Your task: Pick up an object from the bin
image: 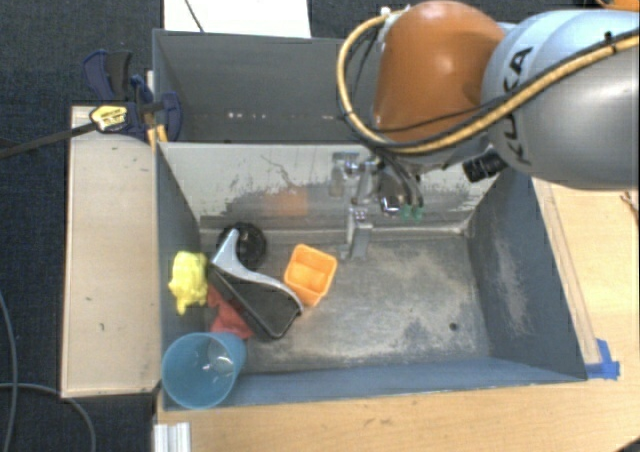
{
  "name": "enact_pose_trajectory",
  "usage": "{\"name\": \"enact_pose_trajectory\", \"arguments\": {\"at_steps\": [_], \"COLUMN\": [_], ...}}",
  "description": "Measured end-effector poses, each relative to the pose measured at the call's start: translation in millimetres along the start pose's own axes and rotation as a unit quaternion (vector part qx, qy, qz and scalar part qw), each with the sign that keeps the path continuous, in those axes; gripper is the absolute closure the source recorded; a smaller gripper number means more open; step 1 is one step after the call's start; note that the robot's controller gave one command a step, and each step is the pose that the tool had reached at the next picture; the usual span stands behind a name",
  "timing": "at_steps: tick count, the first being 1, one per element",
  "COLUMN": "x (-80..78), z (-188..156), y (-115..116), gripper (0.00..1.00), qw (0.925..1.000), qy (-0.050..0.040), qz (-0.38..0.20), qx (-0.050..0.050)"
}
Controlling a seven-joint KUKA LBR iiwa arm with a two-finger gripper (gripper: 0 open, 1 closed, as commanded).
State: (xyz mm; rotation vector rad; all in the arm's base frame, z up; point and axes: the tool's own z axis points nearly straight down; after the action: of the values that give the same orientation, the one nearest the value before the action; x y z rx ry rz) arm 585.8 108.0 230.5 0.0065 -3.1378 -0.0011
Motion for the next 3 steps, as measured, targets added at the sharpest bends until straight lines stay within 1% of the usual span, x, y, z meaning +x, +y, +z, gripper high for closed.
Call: {"name": "enact_pose_trajectory", "arguments": {"at_steps": [1,2,3], "x": [-1.0,9.7,56.1], "z": [-5,48,78], "y": [-1,-7,1], "gripper": [0.0,0.0,0.0], "qw": [1.0,1.0,1.0], "qy": [-0.0036,-0.0062,-0.0011], "qz": [0.001,0.005,0.003], "qx": [0.0,-0.001,0.0]}}
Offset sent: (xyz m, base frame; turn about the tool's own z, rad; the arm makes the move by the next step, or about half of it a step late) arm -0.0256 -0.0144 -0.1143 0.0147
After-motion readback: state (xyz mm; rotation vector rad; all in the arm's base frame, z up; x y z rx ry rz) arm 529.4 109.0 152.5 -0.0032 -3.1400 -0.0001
